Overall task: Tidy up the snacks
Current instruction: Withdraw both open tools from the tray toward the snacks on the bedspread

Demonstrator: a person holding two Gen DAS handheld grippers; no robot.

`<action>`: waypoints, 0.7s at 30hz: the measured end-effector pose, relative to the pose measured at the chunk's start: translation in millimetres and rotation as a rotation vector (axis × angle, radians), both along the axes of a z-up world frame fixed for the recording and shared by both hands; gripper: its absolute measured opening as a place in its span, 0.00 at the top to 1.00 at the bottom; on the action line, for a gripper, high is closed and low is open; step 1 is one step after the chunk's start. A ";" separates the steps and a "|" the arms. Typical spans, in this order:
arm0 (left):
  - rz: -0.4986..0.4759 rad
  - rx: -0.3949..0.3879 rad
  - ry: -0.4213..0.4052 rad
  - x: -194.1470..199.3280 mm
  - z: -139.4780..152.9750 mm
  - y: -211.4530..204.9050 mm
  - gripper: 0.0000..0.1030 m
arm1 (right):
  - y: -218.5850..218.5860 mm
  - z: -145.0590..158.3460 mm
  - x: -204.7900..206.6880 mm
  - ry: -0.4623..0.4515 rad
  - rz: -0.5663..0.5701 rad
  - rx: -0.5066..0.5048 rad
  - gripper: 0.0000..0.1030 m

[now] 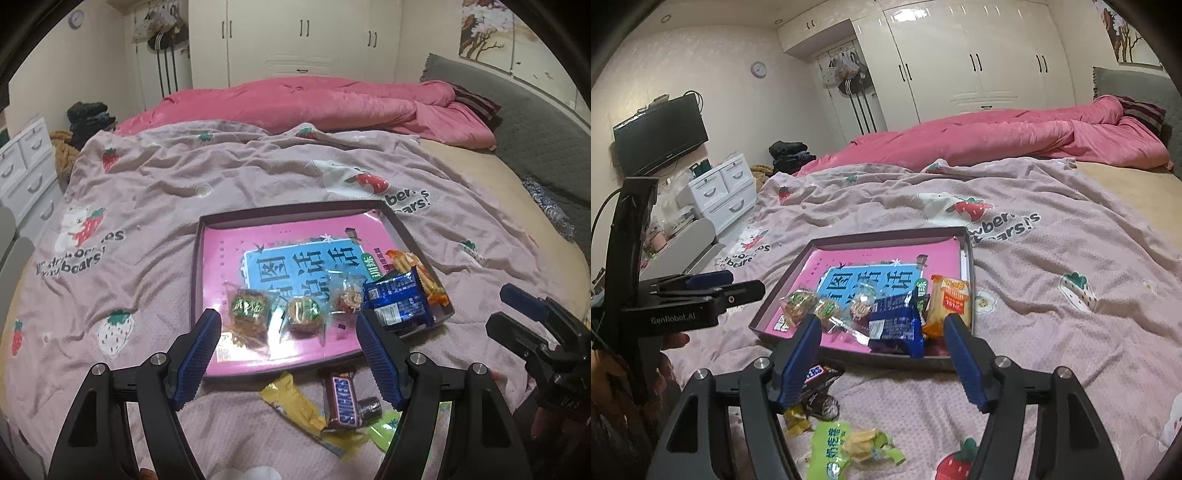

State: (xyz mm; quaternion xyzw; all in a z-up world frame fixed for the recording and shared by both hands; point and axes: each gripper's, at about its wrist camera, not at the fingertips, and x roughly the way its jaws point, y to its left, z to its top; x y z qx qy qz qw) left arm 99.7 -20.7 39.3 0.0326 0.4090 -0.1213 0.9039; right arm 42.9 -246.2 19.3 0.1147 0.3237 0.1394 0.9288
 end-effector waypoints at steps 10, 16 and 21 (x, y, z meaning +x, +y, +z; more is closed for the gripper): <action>0.013 0.029 0.017 -15.4 -6.4 19.7 0.25 | 10.2 -5.8 -16.0 0.044 0.011 -0.003 0.34; 0.028 0.030 0.036 -20.3 -11.2 28.5 0.25 | 14.5 -8.1 -26.4 0.068 0.011 -0.004 0.34; 0.025 0.029 0.045 -27.4 -14.2 29.3 0.25 | 13.6 -13.7 -32.4 0.117 0.010 0.034 0.34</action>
